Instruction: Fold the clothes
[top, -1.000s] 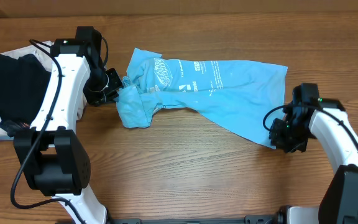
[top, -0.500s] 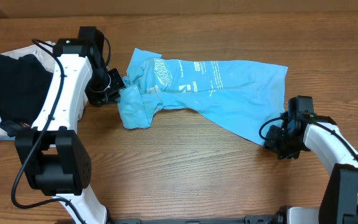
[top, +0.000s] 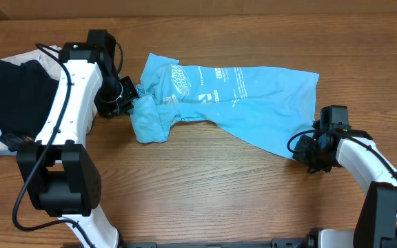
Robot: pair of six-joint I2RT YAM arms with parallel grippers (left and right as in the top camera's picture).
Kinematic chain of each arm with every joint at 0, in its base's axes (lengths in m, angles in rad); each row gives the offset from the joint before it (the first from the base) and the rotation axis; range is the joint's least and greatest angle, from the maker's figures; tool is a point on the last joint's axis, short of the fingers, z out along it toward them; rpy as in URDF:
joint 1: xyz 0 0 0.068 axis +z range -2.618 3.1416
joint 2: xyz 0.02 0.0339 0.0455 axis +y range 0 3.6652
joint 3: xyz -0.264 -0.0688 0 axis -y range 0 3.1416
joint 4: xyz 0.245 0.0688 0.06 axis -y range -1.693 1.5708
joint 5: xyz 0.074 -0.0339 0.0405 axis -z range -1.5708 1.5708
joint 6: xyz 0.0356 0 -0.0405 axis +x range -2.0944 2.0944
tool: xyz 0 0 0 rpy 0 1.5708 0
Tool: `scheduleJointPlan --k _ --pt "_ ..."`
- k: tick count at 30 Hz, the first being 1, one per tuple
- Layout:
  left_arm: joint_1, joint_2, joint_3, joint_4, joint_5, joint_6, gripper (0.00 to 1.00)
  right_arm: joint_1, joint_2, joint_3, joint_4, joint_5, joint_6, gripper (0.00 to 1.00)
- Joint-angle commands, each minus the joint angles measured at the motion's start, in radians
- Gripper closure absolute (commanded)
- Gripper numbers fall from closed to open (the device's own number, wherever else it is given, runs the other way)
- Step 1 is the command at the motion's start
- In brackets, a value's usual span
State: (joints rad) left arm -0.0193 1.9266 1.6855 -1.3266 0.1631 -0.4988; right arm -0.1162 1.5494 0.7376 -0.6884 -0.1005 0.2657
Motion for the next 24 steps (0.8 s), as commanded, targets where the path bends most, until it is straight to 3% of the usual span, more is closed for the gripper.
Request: scheduleJointPlan --k 1,6,9,13,16,17,21,24 --pt "-0.004 -0.001 0.0 -0.008 -0.009 0.006 0.96 0.003 0.011 -0.008 -0.007 0.004 0.005 0.96" --pt "-0.004 -0.006 0.0 -0.008 0.082 0.079 0.96 0.003 -0.017 0.126 -0.121 -0.011 0.005 0.96" --pt "-0.008 -0.012 0.0 -0.011 0.145 0.128 0.96 0.003 -0.046 0.296 -0.244 -0.008 -0.003 0.96" --pt "-0.01 -0.012 0.0 -0.049 0.136 0.156 0.96 0.003 -0.061 0.507 -0.408 -0.003 -0.007 0.96" --pt "-0.01 -0.012 0.0 -0.136 0.05 0.171 0.96 0.003 -0.062 0.668 -0.544 0.111 -0.006 0.96" --pt "-0.01 -0.012 0.0 -0.168 0.029 0.175 0.92 0.003 -0.062 0.686 -0.565 0.137 -0.006 0.96" --pt "-0.01 -0.012 0.0 -0.246 -0.03 0.182 0.54 0.003 -0.061 0.697 -0.598 0.183 -0.006 0.96" --pt "-0.01 -0.012 0.0 -0.257 -0.048 0.181 0.43 0.003 -0.061 0.695 -0.609 0.206 -0.006 0.96"
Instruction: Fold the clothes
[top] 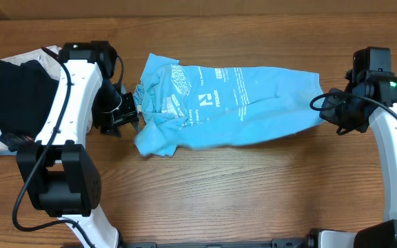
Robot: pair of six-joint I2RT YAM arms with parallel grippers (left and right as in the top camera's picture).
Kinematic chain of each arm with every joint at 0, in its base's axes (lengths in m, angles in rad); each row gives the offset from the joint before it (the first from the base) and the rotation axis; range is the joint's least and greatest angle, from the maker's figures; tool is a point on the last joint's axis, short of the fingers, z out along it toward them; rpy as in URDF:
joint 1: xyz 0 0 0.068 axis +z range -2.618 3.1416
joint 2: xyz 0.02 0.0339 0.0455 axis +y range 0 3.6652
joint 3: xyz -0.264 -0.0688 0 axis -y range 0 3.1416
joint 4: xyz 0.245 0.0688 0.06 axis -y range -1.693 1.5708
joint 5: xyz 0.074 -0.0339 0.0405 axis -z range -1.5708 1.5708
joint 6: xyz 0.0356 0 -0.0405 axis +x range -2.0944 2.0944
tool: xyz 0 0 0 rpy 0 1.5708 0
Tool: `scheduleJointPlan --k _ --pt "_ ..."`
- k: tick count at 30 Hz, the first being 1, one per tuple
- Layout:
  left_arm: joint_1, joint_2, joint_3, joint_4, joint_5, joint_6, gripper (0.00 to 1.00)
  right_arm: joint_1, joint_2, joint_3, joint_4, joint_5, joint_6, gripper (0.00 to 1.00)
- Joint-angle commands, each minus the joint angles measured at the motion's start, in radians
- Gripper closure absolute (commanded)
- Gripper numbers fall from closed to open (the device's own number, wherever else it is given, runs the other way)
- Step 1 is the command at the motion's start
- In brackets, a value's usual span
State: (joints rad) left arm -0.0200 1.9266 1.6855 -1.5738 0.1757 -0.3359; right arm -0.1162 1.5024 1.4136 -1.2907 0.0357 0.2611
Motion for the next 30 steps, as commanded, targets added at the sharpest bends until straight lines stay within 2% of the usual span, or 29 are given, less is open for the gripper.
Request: scheduleJointPlan --k 1,8,14,21,25,27,30 --pt "-0.01 -0.012 0.0 -0.013 -0.06 0.018 0.41 0.003 -0.014 0.019 -0.011 0.078 -0.002 0.96" --pt "-0.033 -0.012 0.0 0.032 0.036 0.007 0.5 0.003 -0.014 0.019 -0.016 0.08 -0.002 0.96" --pt "-0.15 -0.01 -0.003 0.121 0.035 0.005 0.48 0.003 -0.014 0.019 -0.018 0.08 -0.002 0.96" --pt "-0.254 0.009 -0.08 0.184 -0.026 -0.164 0.51 0.003 -0.014 0.019 -0.025 0.08 -0.003 0.96" --pt "-0.265 0.016 -0.158 0.244 -0.04 -0.209 0.53 0.003 -0.014 0.019 -0.025 0.079 -0.003 0.96" --pt "-0.265 0.017 -0.181 0.267 -0.147 -0.282 0.55 0.003 -0.014 0.019 -0.027 0.079 -0.003 0.96" --pt "-0.265 0.017 -0.181 0.293 -0.157 -0.294 0.53 0.003 -0.014 0.019 -0.028 0.079 -0.003 0.96"
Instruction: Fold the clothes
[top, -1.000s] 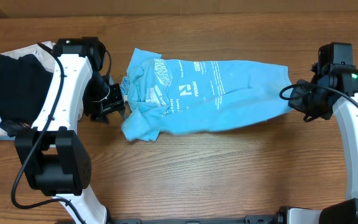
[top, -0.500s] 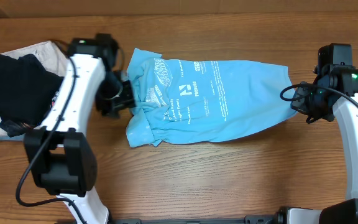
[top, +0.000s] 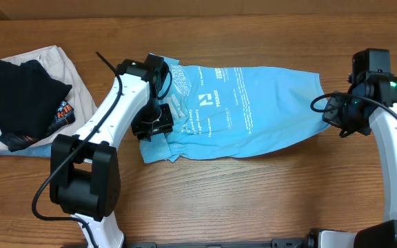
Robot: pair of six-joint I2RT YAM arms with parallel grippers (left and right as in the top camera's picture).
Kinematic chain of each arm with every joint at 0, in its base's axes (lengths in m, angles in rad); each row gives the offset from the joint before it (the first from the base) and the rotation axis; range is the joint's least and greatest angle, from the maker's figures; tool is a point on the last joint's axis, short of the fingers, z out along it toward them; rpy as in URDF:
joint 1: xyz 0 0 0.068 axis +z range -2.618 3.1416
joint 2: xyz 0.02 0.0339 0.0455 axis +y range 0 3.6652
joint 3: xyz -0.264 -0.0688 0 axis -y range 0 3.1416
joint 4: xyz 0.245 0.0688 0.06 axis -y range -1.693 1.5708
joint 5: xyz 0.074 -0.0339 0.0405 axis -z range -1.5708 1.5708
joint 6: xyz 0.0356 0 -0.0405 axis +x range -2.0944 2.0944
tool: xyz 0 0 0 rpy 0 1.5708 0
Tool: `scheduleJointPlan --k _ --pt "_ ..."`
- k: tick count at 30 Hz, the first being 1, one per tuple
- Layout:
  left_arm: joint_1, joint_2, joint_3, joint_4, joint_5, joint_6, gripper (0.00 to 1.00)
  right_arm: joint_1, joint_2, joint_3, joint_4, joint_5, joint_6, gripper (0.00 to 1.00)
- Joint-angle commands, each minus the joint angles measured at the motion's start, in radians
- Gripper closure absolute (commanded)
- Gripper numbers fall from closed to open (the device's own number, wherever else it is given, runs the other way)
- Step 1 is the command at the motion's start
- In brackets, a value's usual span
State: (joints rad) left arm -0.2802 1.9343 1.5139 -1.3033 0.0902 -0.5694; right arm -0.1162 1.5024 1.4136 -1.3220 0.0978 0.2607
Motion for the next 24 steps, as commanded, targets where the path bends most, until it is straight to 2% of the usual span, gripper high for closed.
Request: scheduleJointPlan --k 1,7,12,15,18,24 --pt "-0.005 0.01 -0.01 0.032 -0.072 -0.078 0.52 0.003 -0.014 0.019 0.003 0.016 -0.002 0.96" --pt "-0.019 0.077 -0.01 0.036 -0.023 -0.116 0.44 0.003 -0.014 0.019 0.003 0.014 -0.002 0.96" --pt "-0.023 0.157 -0.01 0.036 0.016 -0.109 0.45 0.003 -0.014 0.019 0.003 0.014 -0.003 0.96" --pt "-0.023 0.171 -0.01 0.029 0.034 -0.096 0.53 0.003 -0.014 0.019 0.003 0.014 -0.002 0.96" --pt "-0.022 0.17 -0.007 0.028 0.034 -0.095 0.76 0.003 -0.014 0.019 0.004 0.014 -0.002 0.96" --pt "-0.021 0.169 0.008 -0.007 0.024 -0.08 0.8 0.003 -0.014 0.019 0.005 0.014 -0.002 0.96"
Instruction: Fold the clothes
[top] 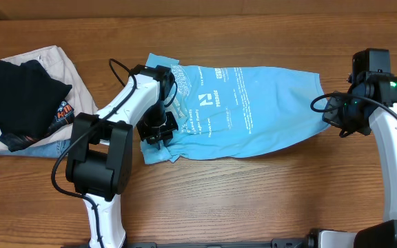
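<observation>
A light blue T-shirt (247,110) with white print lies spread across the middle of the table, its left end bunched and folded under. My left gripper (158,131) is down on that bunched left part, its fingers hidden under the wrist. My right gripper (331,117) sits at the shirt's right edge and is shut on the fabric there.
At the far left lies a pile of other clothes: a black garment (16,93) on top of a beige one (64,65). Bare wooden table (253,200) runs along the front.
The left arm has swung further right, and its gripper has shifted slightly right on the bunched left part. The shirt and the right arm look unchanged.
At first the left gripper held the shirt's left sleeve area and the right gripper held a low right corner. The right gripper then stood further back and right, with the shirt stretched flat. The left gripper then came in over the shirt's left end, where it stays.
</observation>
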Robot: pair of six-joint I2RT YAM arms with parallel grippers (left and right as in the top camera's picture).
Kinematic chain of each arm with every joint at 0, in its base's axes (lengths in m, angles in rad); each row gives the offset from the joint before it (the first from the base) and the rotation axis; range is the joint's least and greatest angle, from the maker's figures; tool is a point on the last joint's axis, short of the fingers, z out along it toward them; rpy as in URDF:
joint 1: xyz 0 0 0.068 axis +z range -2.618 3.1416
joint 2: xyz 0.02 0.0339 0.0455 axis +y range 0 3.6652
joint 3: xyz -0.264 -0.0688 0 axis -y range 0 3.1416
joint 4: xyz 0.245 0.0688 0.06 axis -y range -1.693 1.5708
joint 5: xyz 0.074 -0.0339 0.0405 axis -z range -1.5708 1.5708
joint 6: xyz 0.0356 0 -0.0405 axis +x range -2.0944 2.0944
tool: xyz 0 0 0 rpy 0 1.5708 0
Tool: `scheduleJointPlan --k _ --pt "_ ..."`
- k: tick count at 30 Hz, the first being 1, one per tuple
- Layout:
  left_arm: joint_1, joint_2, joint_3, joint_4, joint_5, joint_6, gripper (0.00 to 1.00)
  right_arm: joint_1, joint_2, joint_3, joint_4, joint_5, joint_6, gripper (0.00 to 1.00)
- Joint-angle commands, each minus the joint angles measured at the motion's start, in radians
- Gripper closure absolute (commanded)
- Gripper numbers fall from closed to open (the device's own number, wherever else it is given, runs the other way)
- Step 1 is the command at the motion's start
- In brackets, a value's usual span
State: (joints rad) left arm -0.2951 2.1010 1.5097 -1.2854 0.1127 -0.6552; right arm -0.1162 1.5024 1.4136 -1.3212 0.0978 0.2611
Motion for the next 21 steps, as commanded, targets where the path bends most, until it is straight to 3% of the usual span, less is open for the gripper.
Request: scheduleJointPlan --k 1,14,21 --pt "-0.006 0.002 0.023 -0.04 -0.013 0.005 0.81 0.003 -0.014 0.019 0.006 0.014 -0.003 0.96" --pt "-0.007 0.003 0.142 -0.131 -0.097 0.005 0.78 0.003 -0.014 0.019 0.003 0.014 -0.003 0.96" --pt "-0.034 0.003 0.128 -0.125 -0.088 0.005 0.64 0.003 -0.014 0.019 0.002 0.014 -0.006 0.96"
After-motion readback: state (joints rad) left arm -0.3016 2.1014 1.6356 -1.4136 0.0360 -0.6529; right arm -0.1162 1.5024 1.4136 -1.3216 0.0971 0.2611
